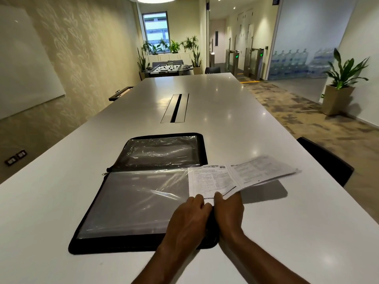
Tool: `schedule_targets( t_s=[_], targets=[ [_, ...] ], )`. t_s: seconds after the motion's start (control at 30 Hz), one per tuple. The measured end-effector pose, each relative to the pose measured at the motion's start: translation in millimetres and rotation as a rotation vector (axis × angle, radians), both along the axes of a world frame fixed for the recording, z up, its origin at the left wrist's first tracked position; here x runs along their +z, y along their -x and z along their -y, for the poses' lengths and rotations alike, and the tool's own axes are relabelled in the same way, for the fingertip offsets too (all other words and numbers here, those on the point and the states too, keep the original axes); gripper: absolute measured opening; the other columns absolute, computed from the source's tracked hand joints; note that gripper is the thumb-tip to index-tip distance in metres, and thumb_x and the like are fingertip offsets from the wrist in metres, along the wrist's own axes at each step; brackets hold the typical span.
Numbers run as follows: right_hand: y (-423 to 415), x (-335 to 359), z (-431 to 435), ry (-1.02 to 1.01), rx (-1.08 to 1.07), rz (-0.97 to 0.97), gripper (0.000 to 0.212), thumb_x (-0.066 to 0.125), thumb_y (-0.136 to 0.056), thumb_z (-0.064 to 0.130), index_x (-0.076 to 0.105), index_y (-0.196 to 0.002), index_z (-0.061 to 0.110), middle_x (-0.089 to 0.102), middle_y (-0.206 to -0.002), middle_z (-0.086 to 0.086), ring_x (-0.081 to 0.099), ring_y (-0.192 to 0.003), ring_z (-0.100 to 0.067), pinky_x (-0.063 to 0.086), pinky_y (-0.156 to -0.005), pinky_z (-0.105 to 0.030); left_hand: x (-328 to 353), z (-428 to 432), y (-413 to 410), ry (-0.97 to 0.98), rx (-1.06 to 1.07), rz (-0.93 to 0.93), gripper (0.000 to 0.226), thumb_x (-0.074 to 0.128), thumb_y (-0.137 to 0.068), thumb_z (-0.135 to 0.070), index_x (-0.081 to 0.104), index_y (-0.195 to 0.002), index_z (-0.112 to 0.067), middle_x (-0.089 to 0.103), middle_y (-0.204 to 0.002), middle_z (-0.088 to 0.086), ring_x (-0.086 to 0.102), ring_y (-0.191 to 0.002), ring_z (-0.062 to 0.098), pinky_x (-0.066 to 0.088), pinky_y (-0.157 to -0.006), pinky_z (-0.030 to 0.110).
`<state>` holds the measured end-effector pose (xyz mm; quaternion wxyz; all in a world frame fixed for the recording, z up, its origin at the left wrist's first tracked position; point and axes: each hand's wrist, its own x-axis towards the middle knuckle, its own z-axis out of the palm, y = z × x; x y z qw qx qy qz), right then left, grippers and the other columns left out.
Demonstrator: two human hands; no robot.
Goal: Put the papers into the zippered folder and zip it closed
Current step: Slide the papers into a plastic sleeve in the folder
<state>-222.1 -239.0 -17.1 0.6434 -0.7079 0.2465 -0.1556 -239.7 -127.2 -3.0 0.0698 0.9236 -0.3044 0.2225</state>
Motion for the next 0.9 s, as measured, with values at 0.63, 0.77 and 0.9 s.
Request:
schedule_targets(
  t_s=[0.63, 0.77, 0.9],
  targets=[
    [6.8, -4.1, 7.4, -0.565, 0.086, 0.168, 0.03, 0.065, -0.09, 0.019, 0.064, -0.12, 0.025, 0.075, -0.11, 0.0, 0.073, -0.097, -0.022, 0.061, -0.077, -0.039, -35.3, -13.7, -24.7, 0.068, 0.111, 0.06, 0.043, 0.085, -0.059, -0.008, 0.073, -0.101, -0.007, 0.074, -0.101, 0.01, 0.07, -0.095, 0.024, 0.055, -0.088, 0.04],
    [3.9, -5.6, 63.1, -0.73, -0.221, 0.229, 0.036, 0.062, -0.092, 0.017, 0.058, -0.128, 0.018, 0.071, -0.116, -0.008, 0.072, -0.097, -0.027, 0.059, -0.077, -0.048, -40.0, -16.8, -25.8, 0.064, 0.113, 0.094, 0.041, 0.082, -0.063, -0.007, 0.073, -0.103, -0.007, 0.074, -0.103, 0.01, 0.069, -0.098, 0.024, 0.053, -0.091, 0.042],
    [3.4, -10.1, 70.5, -0.68, -0.23, 0.23, 0.043, 0.051, -0.091, -0.001, 0.055, -0.121, 0.029, 0.068, -0.12, -0.006, 0.07, -0.096, -0.026, 0.054, -0.089, -0.053, -43.5, -12.1, -27.5, 0.08, 0.083, 0.119, 0.042, 0.084, -0.06, -0.008, 0.074, -0.101, -0.006, 0.074, -0.101, 0.01, 0.07, -0.095, 0.023, 0.053, -0.09, 0.039]
  ],
)
